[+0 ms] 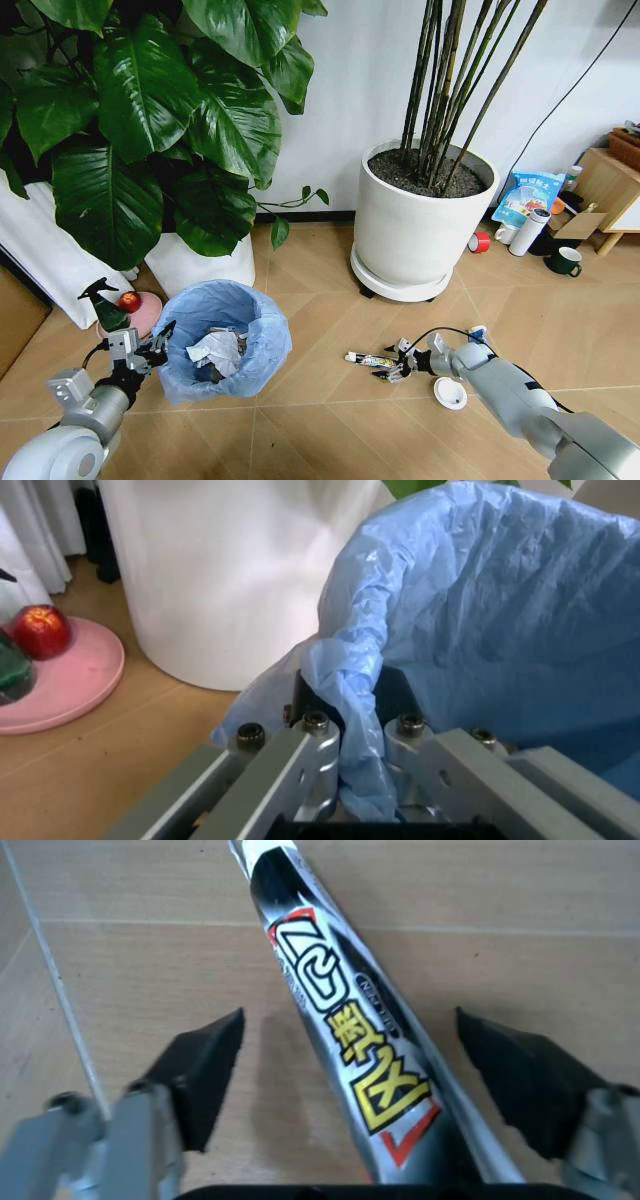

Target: Pick up the trash bin and place the garbage on the floor into it.

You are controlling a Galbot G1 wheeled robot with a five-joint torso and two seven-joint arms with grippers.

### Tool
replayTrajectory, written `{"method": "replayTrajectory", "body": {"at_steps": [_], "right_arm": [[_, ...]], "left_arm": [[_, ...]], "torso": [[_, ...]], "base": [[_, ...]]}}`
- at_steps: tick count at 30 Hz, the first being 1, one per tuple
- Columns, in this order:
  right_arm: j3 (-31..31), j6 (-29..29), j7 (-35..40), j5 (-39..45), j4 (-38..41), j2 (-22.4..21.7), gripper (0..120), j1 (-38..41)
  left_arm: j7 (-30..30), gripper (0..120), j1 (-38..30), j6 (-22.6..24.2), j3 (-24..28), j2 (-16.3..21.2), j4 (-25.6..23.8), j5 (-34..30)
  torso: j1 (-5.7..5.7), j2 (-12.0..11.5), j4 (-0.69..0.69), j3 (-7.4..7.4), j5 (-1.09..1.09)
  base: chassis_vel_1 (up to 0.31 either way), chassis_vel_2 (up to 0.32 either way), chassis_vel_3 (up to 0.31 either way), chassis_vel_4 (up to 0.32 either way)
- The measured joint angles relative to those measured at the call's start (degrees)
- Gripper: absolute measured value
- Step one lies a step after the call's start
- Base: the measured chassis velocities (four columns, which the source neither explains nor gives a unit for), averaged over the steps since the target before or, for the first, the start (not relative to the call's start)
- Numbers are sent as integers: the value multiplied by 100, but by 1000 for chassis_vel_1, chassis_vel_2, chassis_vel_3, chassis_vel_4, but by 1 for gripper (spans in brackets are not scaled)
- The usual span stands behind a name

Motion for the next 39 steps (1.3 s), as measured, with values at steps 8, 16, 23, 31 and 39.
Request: {"method": "replayTrajectory", "body": {"at_steps": [8, 16, 23, 31, 39], "right_arm": [[-7, -99, -90, 113, -29, -28, 47, -25], [-16, -163, -253, 164, -60, -24, 19, -13], [6, -230, -326, 335, 89, -115, 0, -38], [306, -127, -212, 821, 873, -569, 0, -327], [1313, 569, 165, 2026, 3172, -1266, 0, -1485]], "left_arm": [[-10, 0, -26, 9, -2, 24, 5, -29], [-14, 0, -22, 13, -3, 27, 6, -35], [-16, 0, -6, 16, 27, 35, -4, -35], [-52, 0, -19, 40, 87, 173, -4, -144], [10, 0, -85, -7, 372, 548, 206, -194]], "torso": [[0, 0, 0, 0, -1], [0, 0, 0, 0, 0], [0, 0, 1, 0, 1], [0, 0, 0, 0, -1], [0, 0, -8, 0, -2]], "base": [[0, 0, 0, 0], [0, 0, 0, 0], [0, 0, 0, 0], [0, 0, 0, 0], [0, 0, 0, 0]]}}
